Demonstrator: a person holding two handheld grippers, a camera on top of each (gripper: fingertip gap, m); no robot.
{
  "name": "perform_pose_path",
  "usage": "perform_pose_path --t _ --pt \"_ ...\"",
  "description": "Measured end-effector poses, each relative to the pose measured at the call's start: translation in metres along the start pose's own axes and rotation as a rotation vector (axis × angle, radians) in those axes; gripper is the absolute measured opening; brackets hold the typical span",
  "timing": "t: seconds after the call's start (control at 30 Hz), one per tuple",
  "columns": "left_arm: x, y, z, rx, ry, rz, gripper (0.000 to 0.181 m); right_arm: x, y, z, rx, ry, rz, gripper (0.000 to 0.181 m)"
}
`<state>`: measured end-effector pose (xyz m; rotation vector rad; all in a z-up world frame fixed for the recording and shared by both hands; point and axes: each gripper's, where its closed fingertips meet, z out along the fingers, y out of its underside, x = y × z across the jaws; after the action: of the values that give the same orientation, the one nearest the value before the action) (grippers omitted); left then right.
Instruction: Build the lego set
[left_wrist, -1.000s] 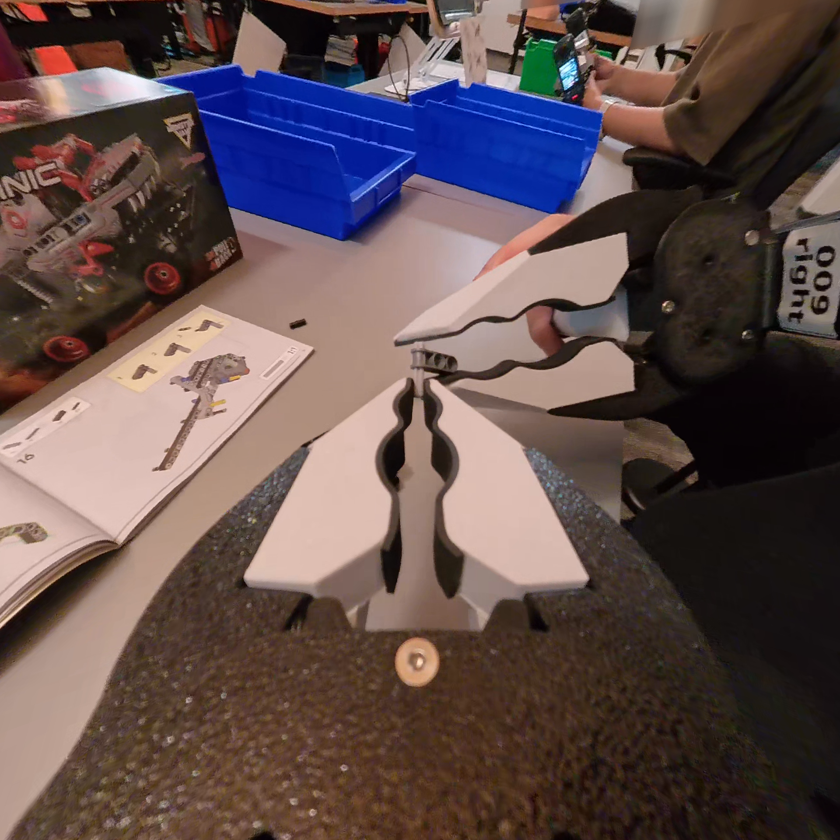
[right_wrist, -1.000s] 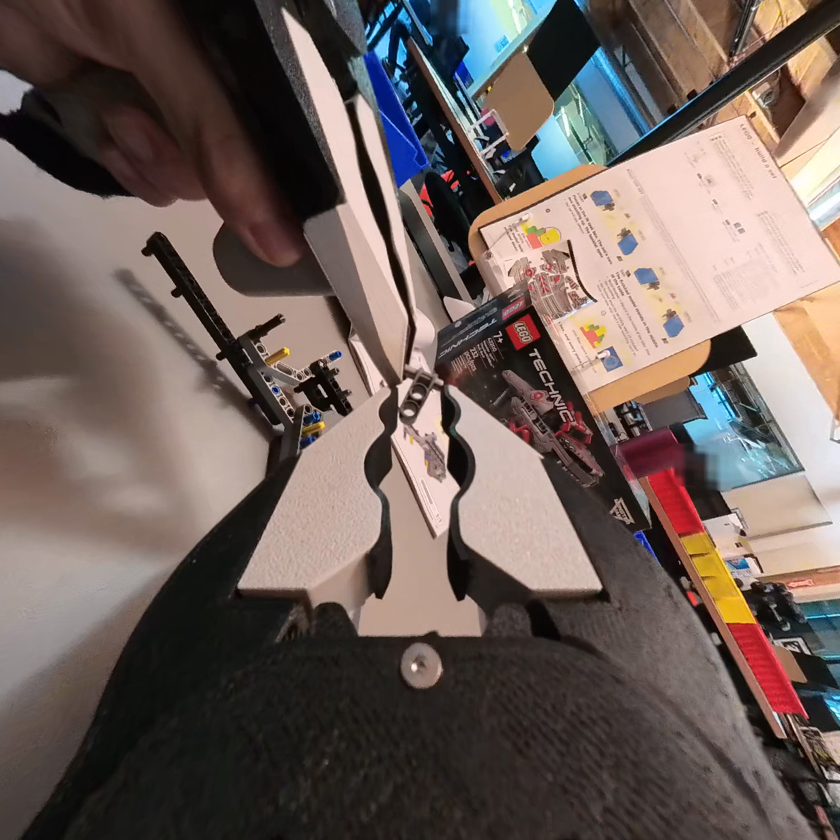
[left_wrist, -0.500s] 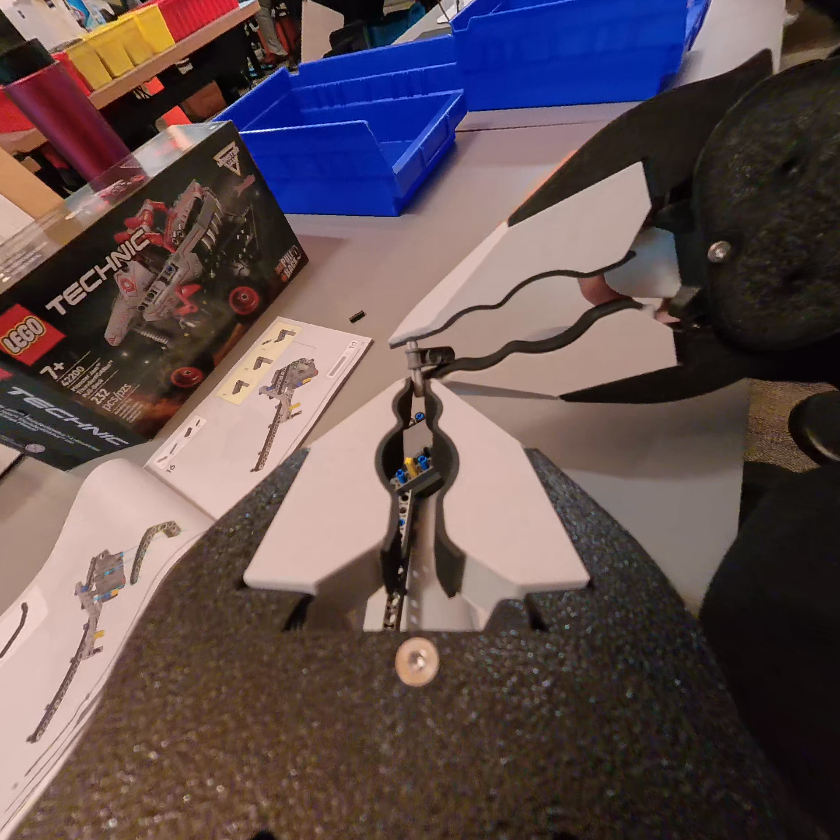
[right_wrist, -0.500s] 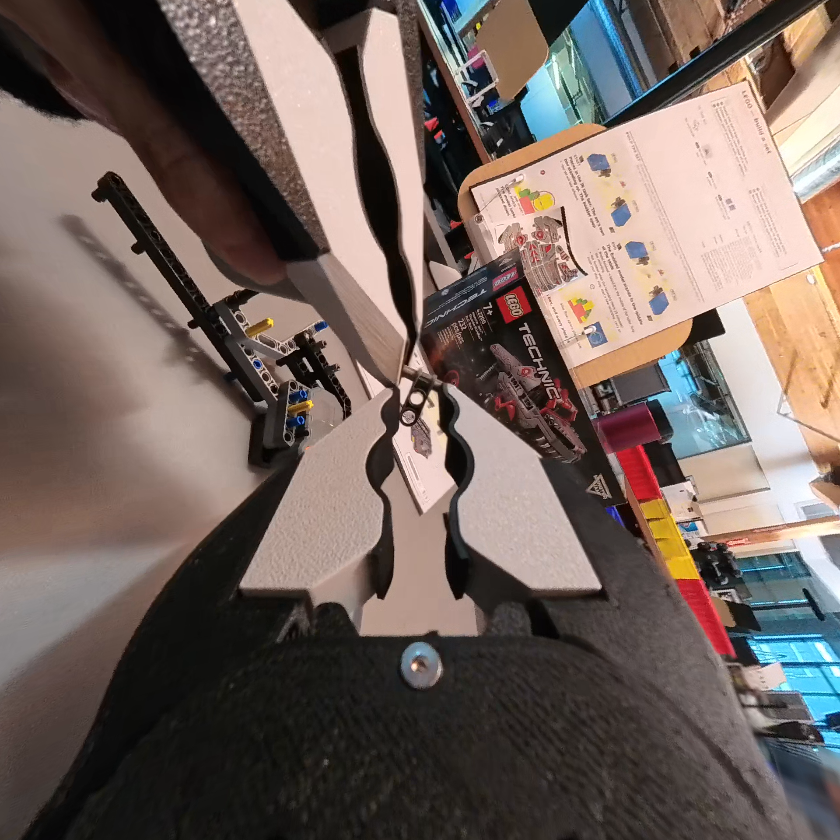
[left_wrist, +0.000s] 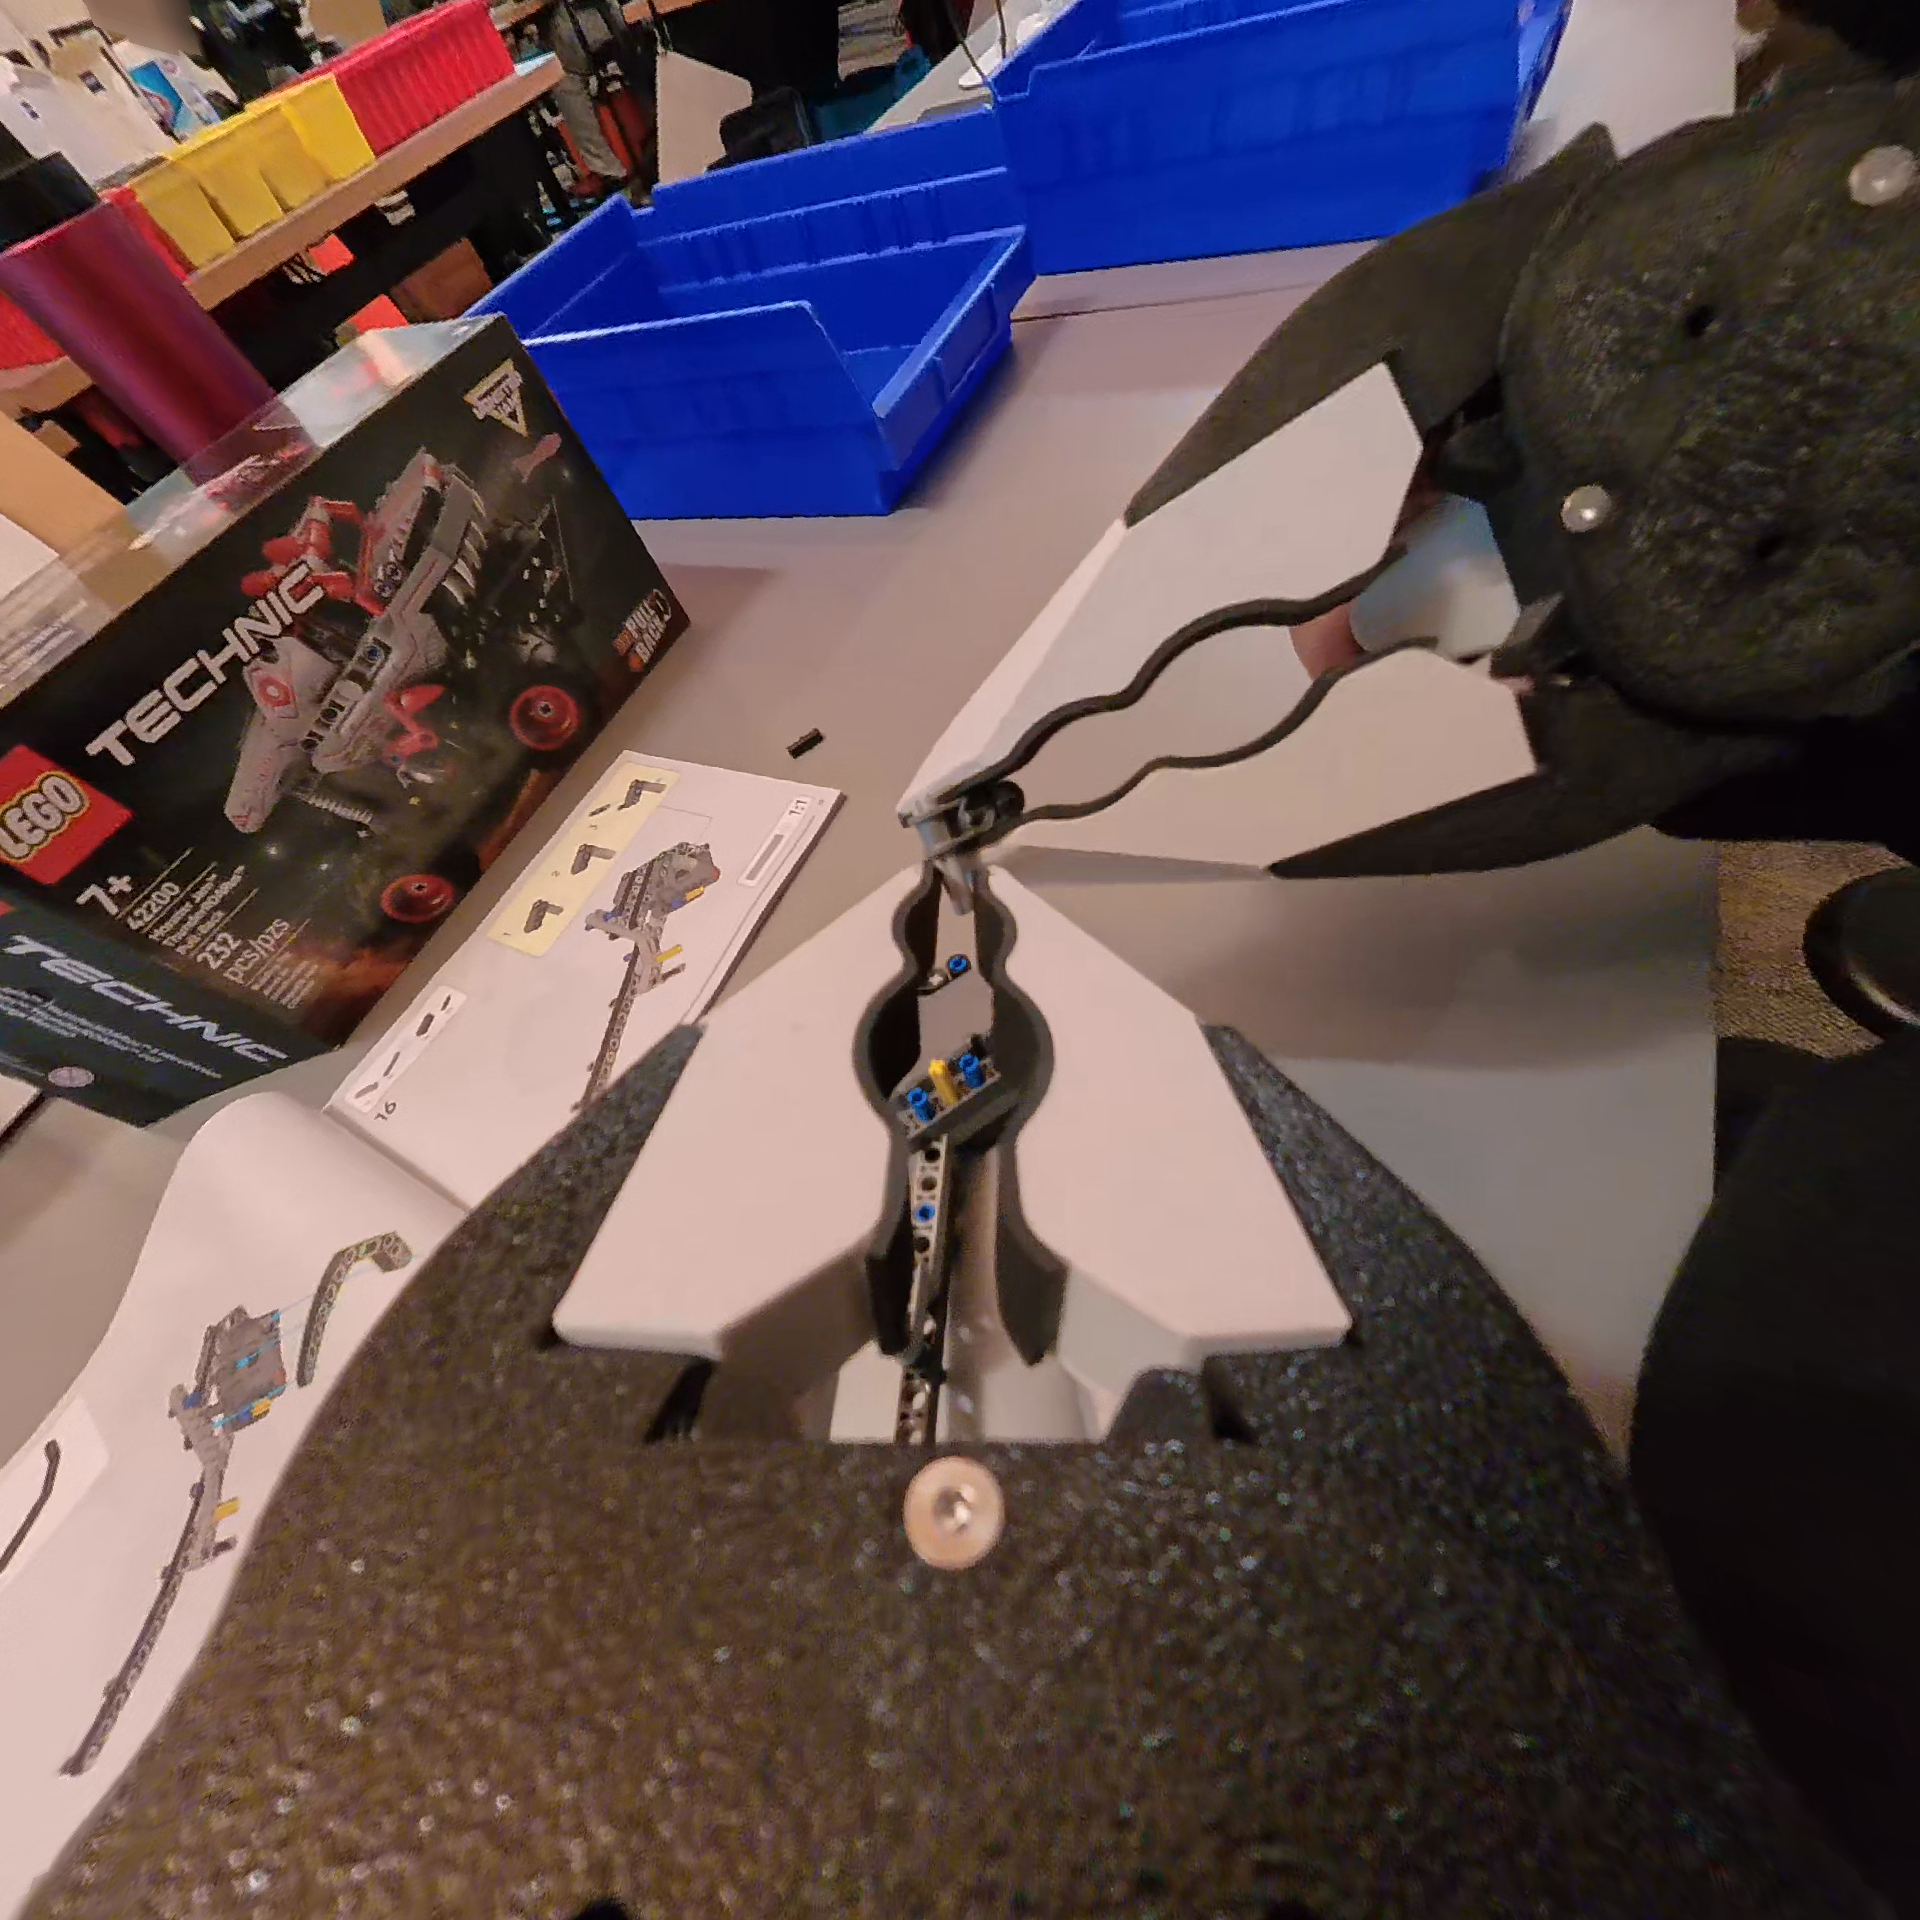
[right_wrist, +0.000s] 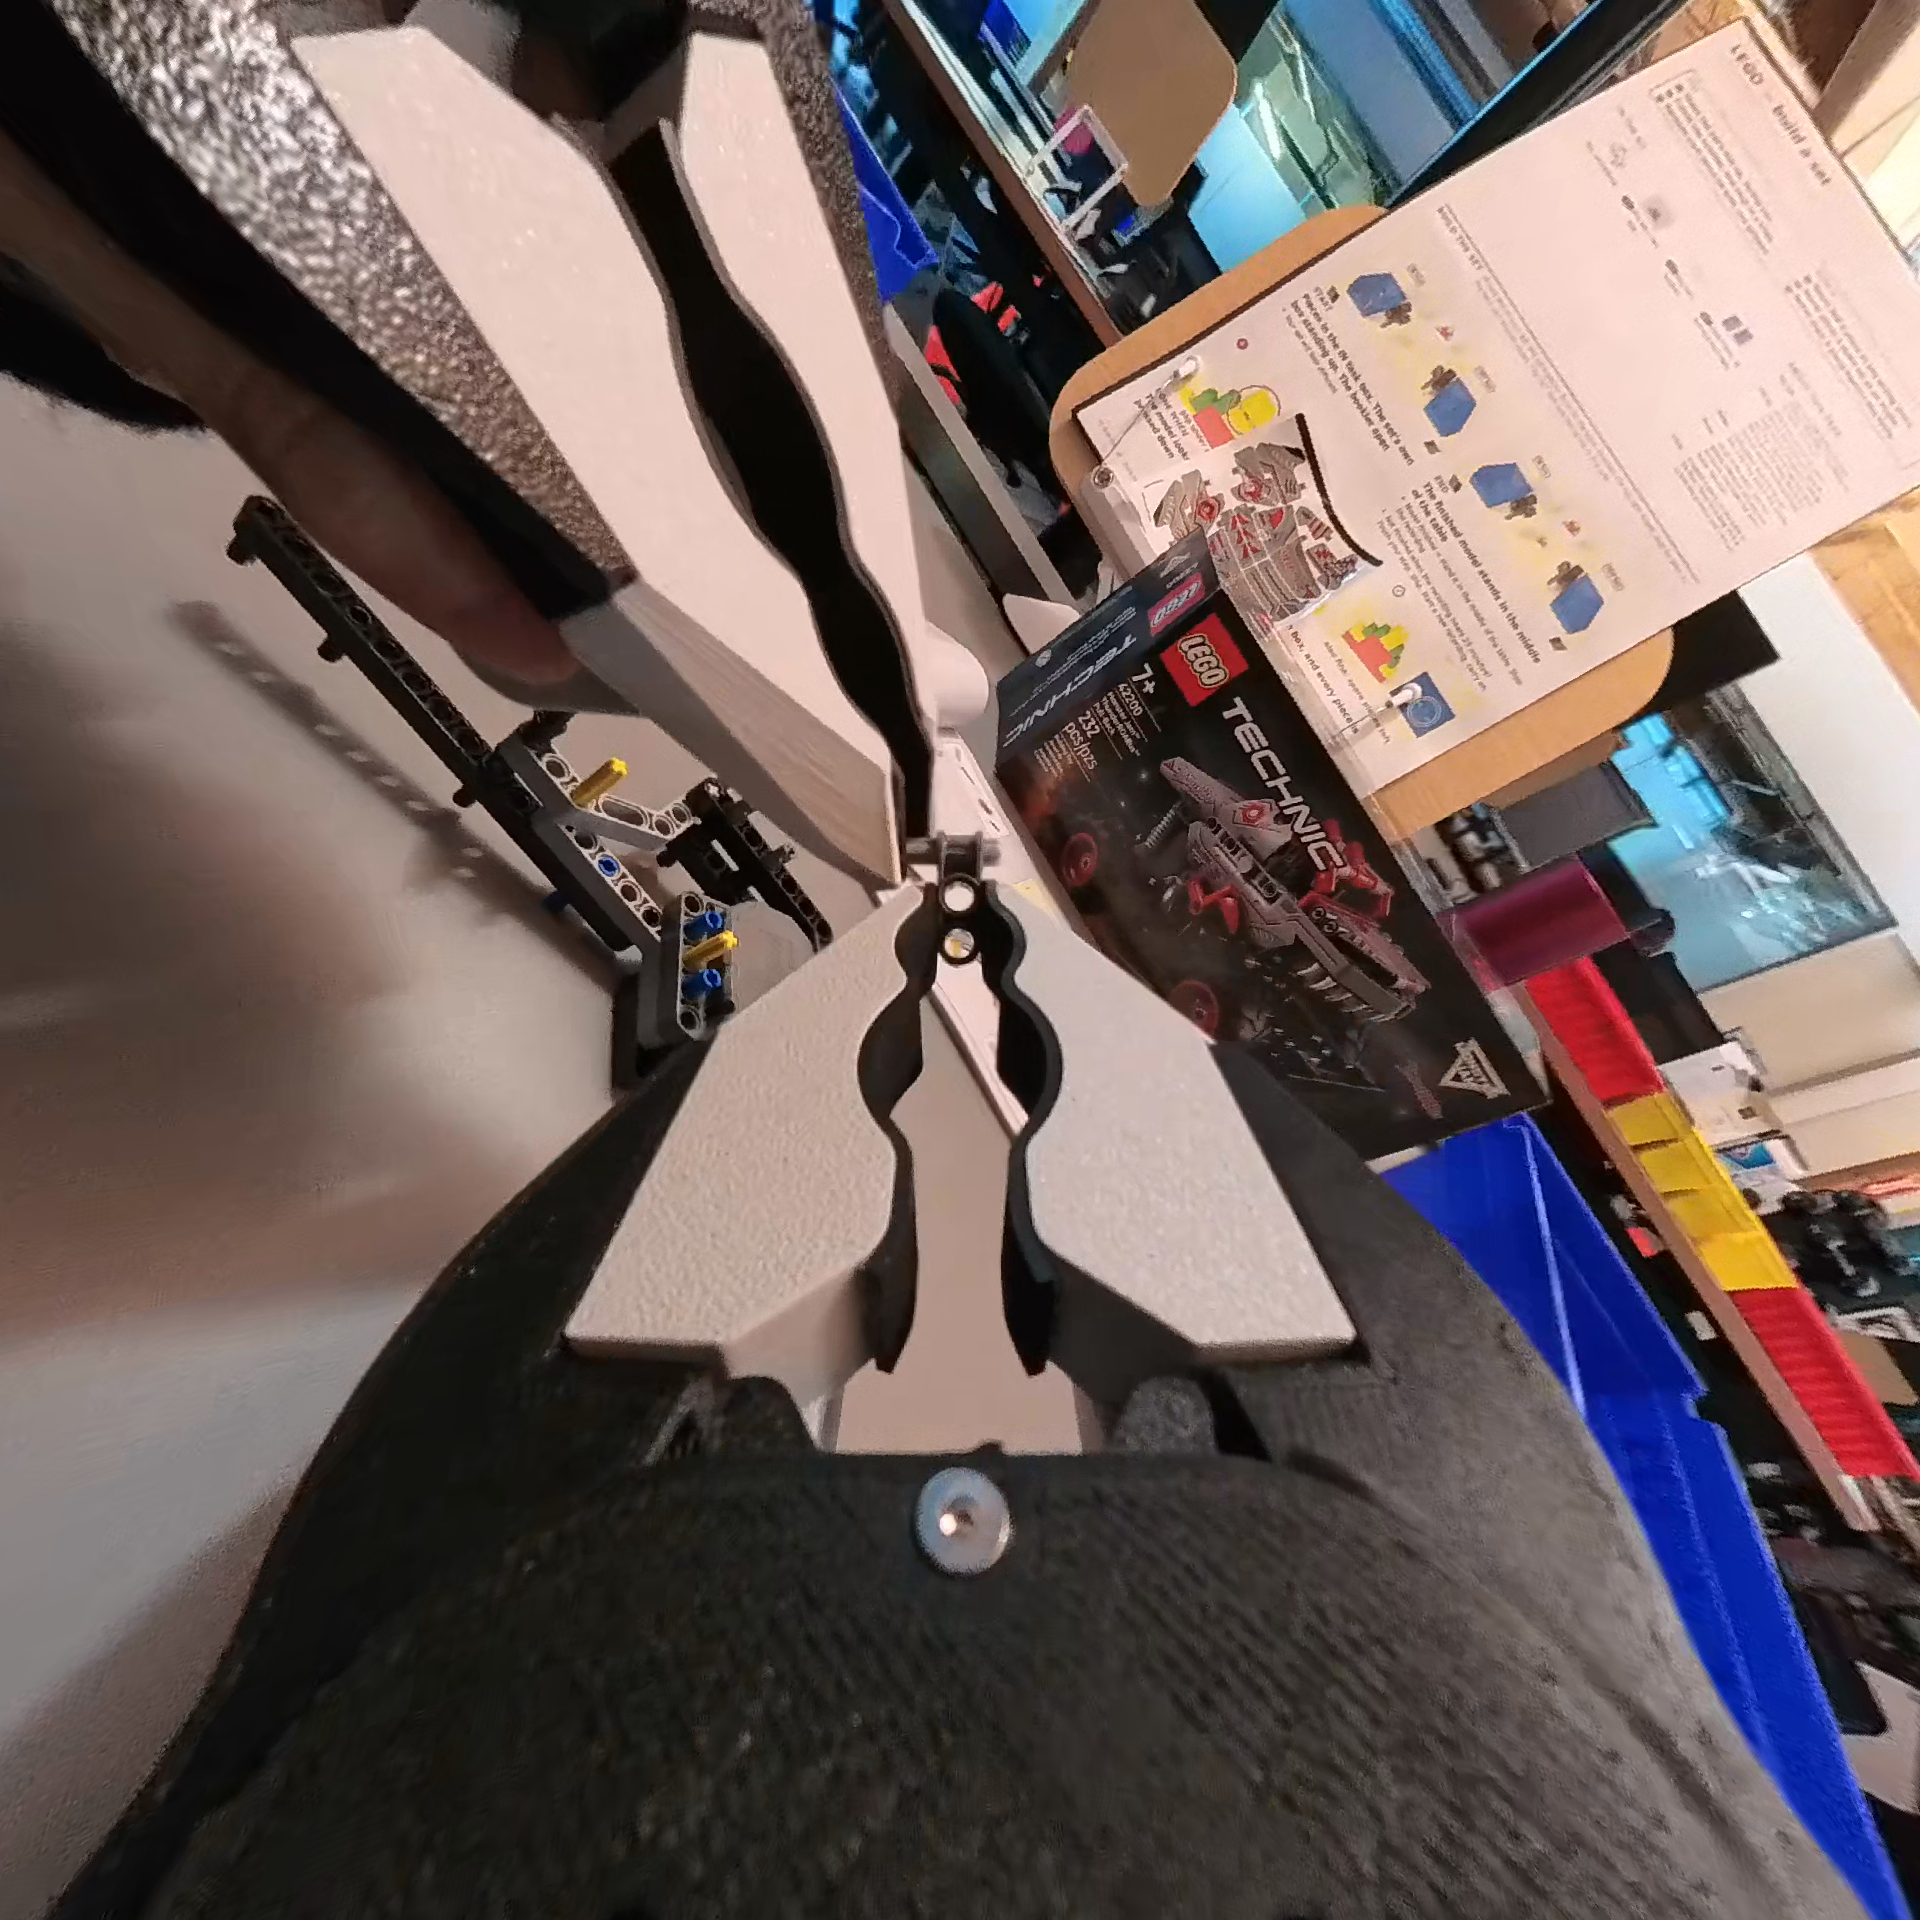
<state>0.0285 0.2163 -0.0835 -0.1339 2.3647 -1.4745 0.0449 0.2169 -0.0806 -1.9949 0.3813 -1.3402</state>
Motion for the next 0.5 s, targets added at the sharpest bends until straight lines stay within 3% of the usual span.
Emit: perform_pose_path --t 0.07,0.23,0.3,0.5 --pt "-0.001 -0.002 -0.001 0.007 0.007 -0.020 0.001 -0.002 0.000 -0.001 0.019 -0.032 0.035 0.006" --pt "-0.002 0.002 -0.001 -0.031 0.028 -0.036 0.001 0.004 -0.003 -0.004 0.060 -0.002 0.040 0.030" --pt "0.000 0.003 -0.001 -0.043 0.057 -0.064 0.001 -0.001 -0.004 -0.005 0.069 -0.045 0.039 0.020" --pt "0.007 0.011 -0.003 -0.083 0.249 -0.233 0.001 -0.013 -0.005 -0.007 0.095 -0.078 -0.129 0.015"
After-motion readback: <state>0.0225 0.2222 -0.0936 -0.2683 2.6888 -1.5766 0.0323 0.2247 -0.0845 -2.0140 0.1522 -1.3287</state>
